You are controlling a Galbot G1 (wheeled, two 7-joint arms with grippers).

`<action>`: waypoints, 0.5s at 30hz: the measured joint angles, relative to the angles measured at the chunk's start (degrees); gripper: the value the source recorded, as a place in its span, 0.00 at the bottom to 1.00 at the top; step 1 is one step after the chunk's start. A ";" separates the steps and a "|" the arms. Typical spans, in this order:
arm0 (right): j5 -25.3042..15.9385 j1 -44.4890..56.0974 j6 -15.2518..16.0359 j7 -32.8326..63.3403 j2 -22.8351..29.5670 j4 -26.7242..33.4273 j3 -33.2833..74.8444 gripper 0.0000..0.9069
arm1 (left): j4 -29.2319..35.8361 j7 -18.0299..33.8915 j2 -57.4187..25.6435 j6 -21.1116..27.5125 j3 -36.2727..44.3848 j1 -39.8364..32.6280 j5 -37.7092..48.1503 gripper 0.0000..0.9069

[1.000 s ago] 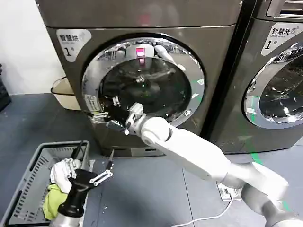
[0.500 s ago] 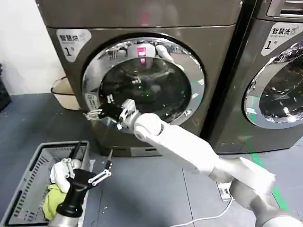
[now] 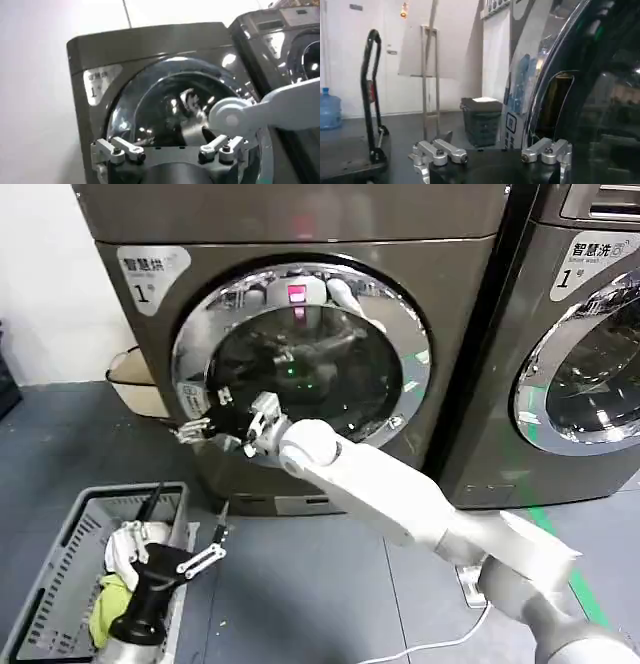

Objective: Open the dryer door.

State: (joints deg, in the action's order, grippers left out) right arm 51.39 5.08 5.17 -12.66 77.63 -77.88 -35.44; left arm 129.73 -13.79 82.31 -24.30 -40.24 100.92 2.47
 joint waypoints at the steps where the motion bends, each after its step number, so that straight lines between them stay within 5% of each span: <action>1: 0.34 0.00 0.15 -0.41 -0.36 -0.58 -0.18 1.00 | -0.09 -0.18 -0.27 0.42 -0.72 0.22 1.34 1.00; 15: 2.77 0.92 1.16 -5.04 -7.07 -10.71 -1.16 1.00 | -3.42 -0.47 -5.13 2.33 -13.00 -1.17 11.79 1.00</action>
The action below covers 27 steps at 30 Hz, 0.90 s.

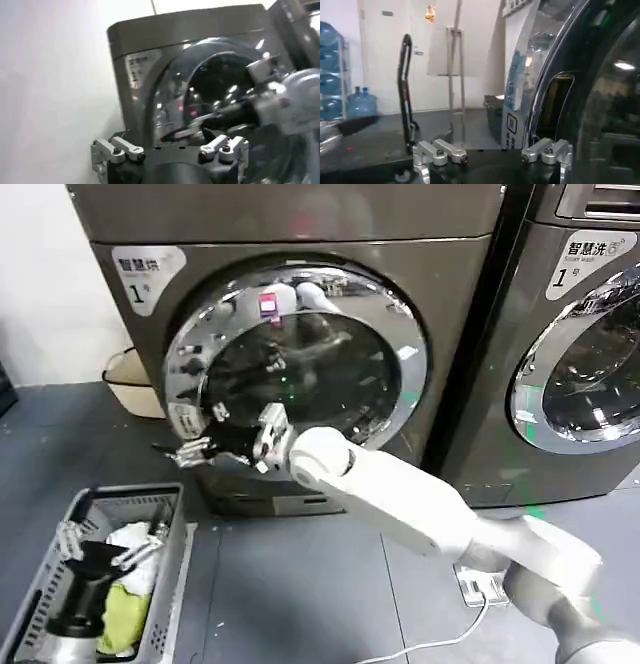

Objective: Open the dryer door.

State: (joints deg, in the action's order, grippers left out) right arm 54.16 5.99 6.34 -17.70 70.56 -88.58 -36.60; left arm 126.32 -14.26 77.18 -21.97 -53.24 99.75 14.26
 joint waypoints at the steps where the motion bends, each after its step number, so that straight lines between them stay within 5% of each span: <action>1: 0.35 0.04 0.12 -0.66 -0.61 -0.73 -0.05 1.00 | -0.35 0.00 -0.36 0.14 -0.75 -0.19 0.34 1.00; 27: 5.52 1.29 1.90 -20.07 -15.90 -15.14 0.29 1.00 | -6.49 -0.22 -9.54 2.17 -3.83 -5.50 4.05 1.00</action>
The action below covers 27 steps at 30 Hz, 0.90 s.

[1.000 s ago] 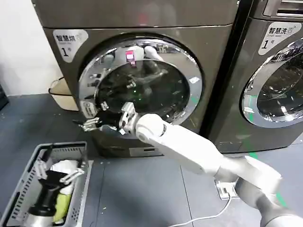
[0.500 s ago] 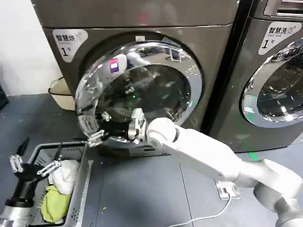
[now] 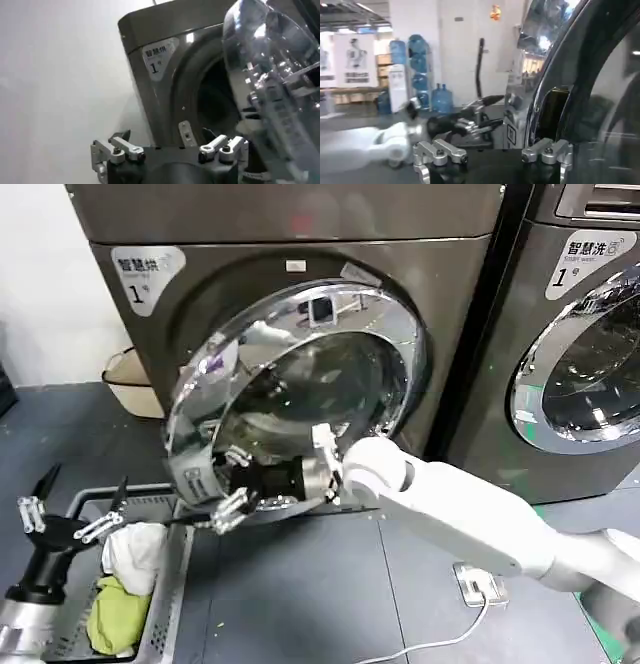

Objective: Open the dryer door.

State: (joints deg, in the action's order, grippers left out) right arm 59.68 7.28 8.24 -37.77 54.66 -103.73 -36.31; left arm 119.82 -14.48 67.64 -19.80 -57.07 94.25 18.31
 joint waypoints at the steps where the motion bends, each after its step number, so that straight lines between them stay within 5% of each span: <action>1: 0.13 0.15 -0.01 -0.28 -0.61 -0.69 0.12 1.00 | -0.25 0.01 -0.32 0.01 0.18 -0.23 -0.04 1.00; 16: 1.42 8.08 -0.56 0.99 -12.79 -13.59 7.33 1.00 | -3.23 -1.51 -7.35 0.48 8.19 -4.85 -2.48 1.00; 27: -2.51 30.56 -3.46 2.96 -26.01 -19.82 32.22 1.00 | -3.96 -2.98 -11.91 0.54 16.99 -10.68 -2.90 1.00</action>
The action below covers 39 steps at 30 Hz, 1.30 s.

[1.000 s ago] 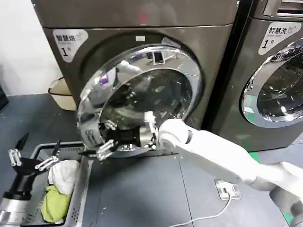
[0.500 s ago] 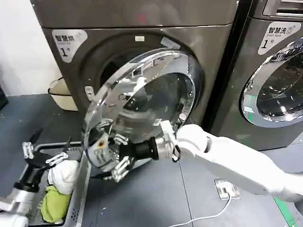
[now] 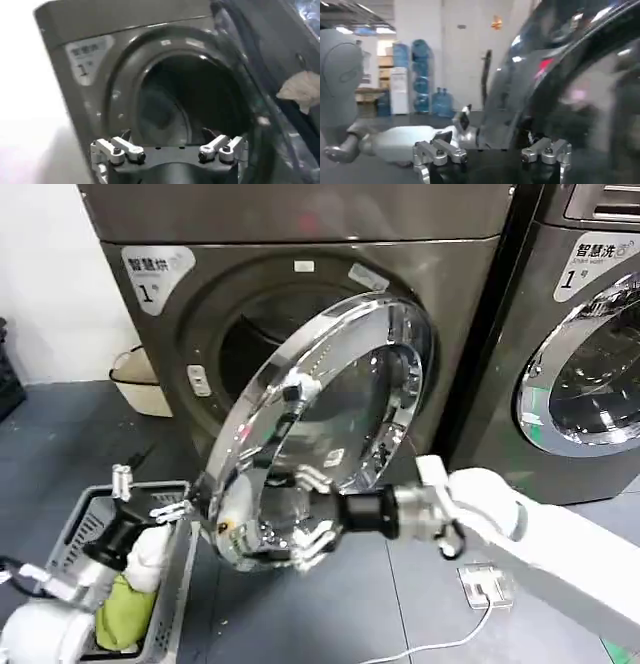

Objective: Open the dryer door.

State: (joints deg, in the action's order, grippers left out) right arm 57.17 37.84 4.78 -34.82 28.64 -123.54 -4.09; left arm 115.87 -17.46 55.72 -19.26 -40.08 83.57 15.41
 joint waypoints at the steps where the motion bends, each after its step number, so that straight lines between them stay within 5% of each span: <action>1: -0.37 2.80 -0.34 0.67 -0.85 -0.24 2.91 1.00 | 0.00 -0.14 -0.31 -0.03 0.74 -0.53 0.08 1.00; 9: -3.78 28.39 -3.24 6.62 -1.77 -1.32 29.75 1.00 | 0.16 -0.79 -2.83 -0.68 5.82 -4.07 1.36 1.00; 19: -11.27 59.36 -8.26 8.92 12.10 -2.85 62.62 1.00 | -0.20 -1.08 -5.98 -2.61 11.17 -6.89 2.66 1.00; 26: -17.64 67.65 -12.88 12.20 24.87 -2.38 73.36 1.00 | -0.83 -1.05 -7.19 -2.90 16.34 -10.49 2.55 1.00; 39: -30.06 71.53 -15.47 21.37 44.70 1.15 85.81 1.00 | -5.06 -0.86 -6.63 -3.83 28.95 -21.56 2.62 1.00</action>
State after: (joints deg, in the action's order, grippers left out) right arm 27.11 109.37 -10.70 -13.45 73.35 -122.39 81.72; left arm 110.81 -18.32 49.09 -23.09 -11.13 62.01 18.03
